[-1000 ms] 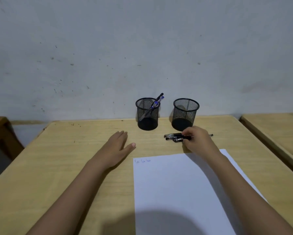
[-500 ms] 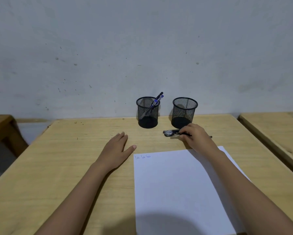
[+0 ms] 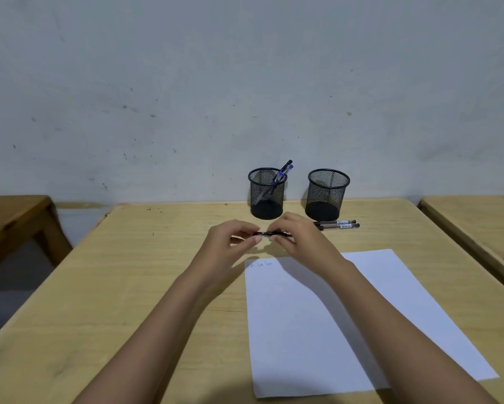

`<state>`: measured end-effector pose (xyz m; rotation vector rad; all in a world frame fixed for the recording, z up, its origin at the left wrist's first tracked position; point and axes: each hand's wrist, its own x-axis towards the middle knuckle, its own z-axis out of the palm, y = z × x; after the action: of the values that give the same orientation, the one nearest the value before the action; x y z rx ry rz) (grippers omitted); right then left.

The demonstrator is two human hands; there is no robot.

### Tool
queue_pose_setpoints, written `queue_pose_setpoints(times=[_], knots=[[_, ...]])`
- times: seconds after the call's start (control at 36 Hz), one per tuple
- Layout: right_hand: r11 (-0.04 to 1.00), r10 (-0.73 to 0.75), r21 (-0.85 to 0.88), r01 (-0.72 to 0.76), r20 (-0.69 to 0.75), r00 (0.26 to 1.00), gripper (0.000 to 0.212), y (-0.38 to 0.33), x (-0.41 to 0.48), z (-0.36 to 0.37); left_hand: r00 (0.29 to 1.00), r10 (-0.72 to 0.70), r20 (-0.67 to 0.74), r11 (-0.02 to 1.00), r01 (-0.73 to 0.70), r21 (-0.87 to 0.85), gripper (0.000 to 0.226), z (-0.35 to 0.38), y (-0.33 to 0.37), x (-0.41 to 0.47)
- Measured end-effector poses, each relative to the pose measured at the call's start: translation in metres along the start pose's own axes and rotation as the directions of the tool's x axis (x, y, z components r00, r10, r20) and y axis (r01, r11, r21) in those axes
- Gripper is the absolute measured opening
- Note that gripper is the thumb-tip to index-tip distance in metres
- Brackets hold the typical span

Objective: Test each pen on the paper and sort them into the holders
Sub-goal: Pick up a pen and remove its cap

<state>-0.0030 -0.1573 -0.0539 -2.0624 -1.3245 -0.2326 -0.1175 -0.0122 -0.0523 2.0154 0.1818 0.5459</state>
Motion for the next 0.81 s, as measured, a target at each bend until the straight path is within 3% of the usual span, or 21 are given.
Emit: queue_pose_setpoints(times=[0.33, 0.58, 0.69, 0.81], knots=[[0.991, -0.039, 0.131, 0.036, 0.024, 0.999, 0.012, -0.015, 0.000, 0.009, 0.990, 0.099, -0.100, 0.995, -0.099, 0.009, 0.018, -0.019, -0.004, -0.011], [0.964, 0.064, 0.253, -0.081, 0.075, 0.995, 0.011, -0.001, -0.008, -0.015, 0.962, -0.010, -0.274, 0.984, -0.040, -0.176, 0.013, -0.038, -0.007, -0.017], [0.758, 0.266, 0.621, -0.202, -0.012, 0.964, 0.011, 0.000, -0.015, -0.020, 0.959, -0.086, -0.271, 0.963, 0.010, -0.271, 0.012, -0.041, -0.011, -0.019], [0.414, 0.445, 0.899, -0.139, -0.067, 0.893, 0.010, -0.014, -0.017, -0.008, 0.971, -0.073, -0.225, 0.955, 0.003, -0.296, 0.010, -0.029, -0.006, -0.019]])
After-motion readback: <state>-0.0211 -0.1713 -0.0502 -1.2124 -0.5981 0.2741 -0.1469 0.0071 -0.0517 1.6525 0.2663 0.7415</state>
